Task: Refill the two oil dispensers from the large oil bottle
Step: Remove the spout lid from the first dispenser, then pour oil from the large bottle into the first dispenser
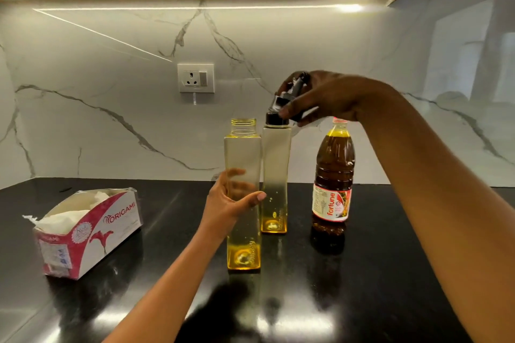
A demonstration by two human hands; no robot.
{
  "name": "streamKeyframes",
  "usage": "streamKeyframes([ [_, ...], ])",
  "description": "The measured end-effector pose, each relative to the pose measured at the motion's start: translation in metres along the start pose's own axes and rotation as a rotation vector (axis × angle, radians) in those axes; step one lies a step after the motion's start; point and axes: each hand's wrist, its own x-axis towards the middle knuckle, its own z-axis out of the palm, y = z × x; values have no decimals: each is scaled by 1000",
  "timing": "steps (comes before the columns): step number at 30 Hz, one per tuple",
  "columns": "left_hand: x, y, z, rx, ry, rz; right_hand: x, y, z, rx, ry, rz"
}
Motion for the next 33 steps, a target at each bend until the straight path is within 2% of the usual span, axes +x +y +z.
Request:
streamKeyframes([
  [6,7,2,-9,-38,84,-45,-67,84,8,-120,45,279],
  [11,3,6,1,-43,105,-58,-109,159,29,-175,41,425],
  [15,-3,7,7,-114,141,-69,-125,201,40,-359,87,479],
  [23,-7,7,8,-130,166,-83,-131,236,49,-356,75,512],
  [26,-7,4,8,-126,162,-83,-130,231,41,-219,63,505],
  [31,-4,-1,6,-132,156,-74,-96,205,29,87,389,346],
  [33,-3,-4,5,-132,147,-60,-73,201,32,191,444,323],
])
